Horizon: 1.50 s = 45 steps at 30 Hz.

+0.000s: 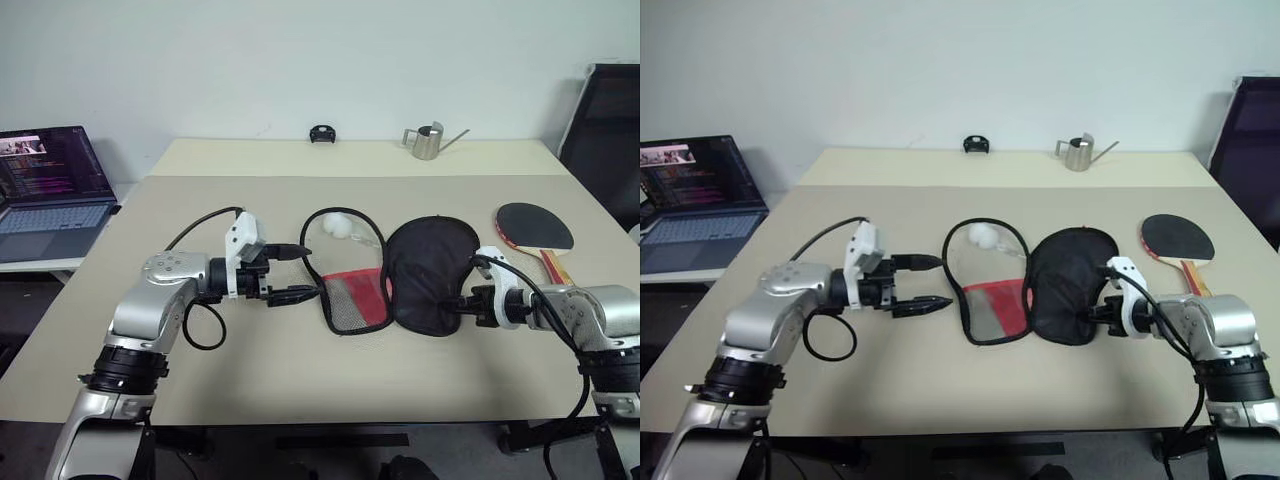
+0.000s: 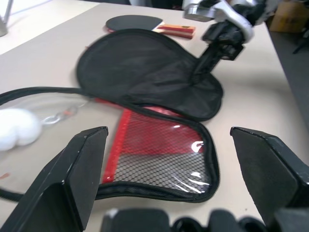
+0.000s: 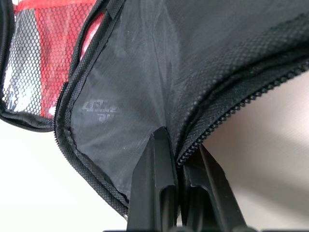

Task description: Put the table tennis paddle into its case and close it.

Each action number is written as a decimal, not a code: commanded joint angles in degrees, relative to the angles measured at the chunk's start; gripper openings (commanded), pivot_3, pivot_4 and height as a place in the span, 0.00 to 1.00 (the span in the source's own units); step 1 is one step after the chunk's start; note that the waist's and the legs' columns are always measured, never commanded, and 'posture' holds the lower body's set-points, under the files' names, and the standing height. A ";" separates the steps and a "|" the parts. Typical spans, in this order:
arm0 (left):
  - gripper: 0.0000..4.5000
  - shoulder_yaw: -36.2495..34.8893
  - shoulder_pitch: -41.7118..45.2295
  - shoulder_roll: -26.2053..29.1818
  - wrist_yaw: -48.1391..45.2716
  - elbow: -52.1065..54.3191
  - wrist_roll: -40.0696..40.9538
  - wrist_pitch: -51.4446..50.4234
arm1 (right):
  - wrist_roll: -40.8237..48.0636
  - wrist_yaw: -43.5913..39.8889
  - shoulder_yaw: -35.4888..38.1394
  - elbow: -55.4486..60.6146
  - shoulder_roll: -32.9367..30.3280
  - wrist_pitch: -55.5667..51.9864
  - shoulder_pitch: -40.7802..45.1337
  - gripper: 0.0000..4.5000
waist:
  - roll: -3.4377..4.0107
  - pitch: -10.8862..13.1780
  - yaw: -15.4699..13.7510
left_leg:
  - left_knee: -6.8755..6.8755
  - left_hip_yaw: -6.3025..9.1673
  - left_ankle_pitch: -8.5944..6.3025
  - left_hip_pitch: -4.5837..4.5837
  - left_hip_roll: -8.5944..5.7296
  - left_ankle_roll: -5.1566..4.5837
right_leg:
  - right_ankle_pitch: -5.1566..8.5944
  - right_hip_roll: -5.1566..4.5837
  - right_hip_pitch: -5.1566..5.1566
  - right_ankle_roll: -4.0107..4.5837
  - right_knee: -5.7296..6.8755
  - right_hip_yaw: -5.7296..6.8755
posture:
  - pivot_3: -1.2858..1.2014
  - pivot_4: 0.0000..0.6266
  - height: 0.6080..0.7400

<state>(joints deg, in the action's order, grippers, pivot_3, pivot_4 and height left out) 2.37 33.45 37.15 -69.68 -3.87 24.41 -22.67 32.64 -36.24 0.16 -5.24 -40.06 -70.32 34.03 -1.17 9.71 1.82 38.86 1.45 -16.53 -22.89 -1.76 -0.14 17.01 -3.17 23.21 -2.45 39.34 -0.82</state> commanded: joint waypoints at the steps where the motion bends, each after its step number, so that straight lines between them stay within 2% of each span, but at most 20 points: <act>1: 0.99 0.09 1.60 -0.41 -0.56 2.03 0.70 0.33 | -2.88 -3.39 -1.97 -3.87 -1.88 4.29 3.30 0.01 | 0.00 0.00 0.00 | 0.01 0.00 0.00 0.01 0.00 0.00 | 0.00 0.00 0.00 0.00 0.02 -0.01 | 0.52 0.24 1.00; 13: 0.99 0.11 1.40 -0.69 -0.58 1.92 0.24 0.90 | -12.11 -13.66 -9.51 -19.07 -3.05 13.50 11.75 0.01 | 0.00 0.00 -0.03 | 0.06 -0.01 0.00 0.01 0.01 0.01 | 0.00 0.00 0.02 0.00 0.08 -0.01 | 0.52 0.24 1.00; 22: 0.99 -0.01 0.20 -0.76 0.09 2.88 0.27 1.11 | -17.83 -15.54 -10.18 -28.04 -1.66 20.02 16.34 0.01 | 0.00 0.00 -0.04 | 0.08 -0.01 0.01 0.01 0.00 0.01 | 0.00 -0.01 0.02 0.01 0.10 -0.02 | 0.52 0.24 1.00; 25: 0.99 0.07 0.01 -0.78 0.31 2.91 0.26 1.19 | -19.02 -16.06 -9.94 -29.94 -1.50 21.25 17.35 0.15 | 0.00 0.00 -0.04 | 0.08 -0.01 0.01 0.01 0.01 0.02 | 0.00 -0.01 0.02 0.01 0.09 -0.01 | 0.52 0.24 1.00; 29: 0.99 0.27 0.10 -0.94 0.34 2.75 0.22 1.29 | -20.51 -15.11 -8.96 -31.55 -1.61 22.71 17.87 0.45 | 0.00 0.00 -0.04 | 0.07 -0.01 0.01 0.01 0.01 0.02 | -0.01 -0.01 0.03 0.01 0.10 -0.01 | 0.52 0.24 1.00; 38: 0.99 0.31 0.38 -1.26 0.21 2.73 0.49 1.16 | -19.03 -12.60 -0.72 -30.73 -5.09 20.90 18.58 0.45 | 0.01 0.01 -0.06 | 0.07 -0.02 0.01 -0.01 0.00 0.03 | -0.01 -0.01 0.04 0.01 0.09 -0.01 | 0.52 0.24 1.00; 44: 0.99 0.37 0.67 -2.38 0.78 2.78 0.62 1.06 | -15.17 -11.42 6.19 -22.50 -6.53 16.49 13.35 0.45 | 0.01 0.00 -0.07 | 0.06 -0.03 0.01 0.00 0.01 0.02 | -0.01 -0.01 0.04 0.01 0.10 -0.03 | 0.52 0.24 1.00; 45: 0.99 0.35 0.71 -2.67 0.97 2.90 0.68 0.89 | -14.32 -10.53 7.96 -19.84 -6.14 16.19 11.75 0.49 | 0.01 0.01 -0.06 | 0.06 -0.02 0.00 -0.01 0.02 0.01 | -0.01 -0.01 0.03 0.01 0.10 -0.01 | 0.52 0.24 1.00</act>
<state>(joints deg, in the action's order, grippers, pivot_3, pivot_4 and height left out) 3.21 33.29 34.53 -69.20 -2.82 24.37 -22.08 16.29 -47.75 4.76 -29.55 -45.94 -53.30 46.86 -1.16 9.71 1.77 38.92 1.42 -16.52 -22.90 -1.74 -0.13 17.01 -3.18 23.23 -2.44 39.44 -0.85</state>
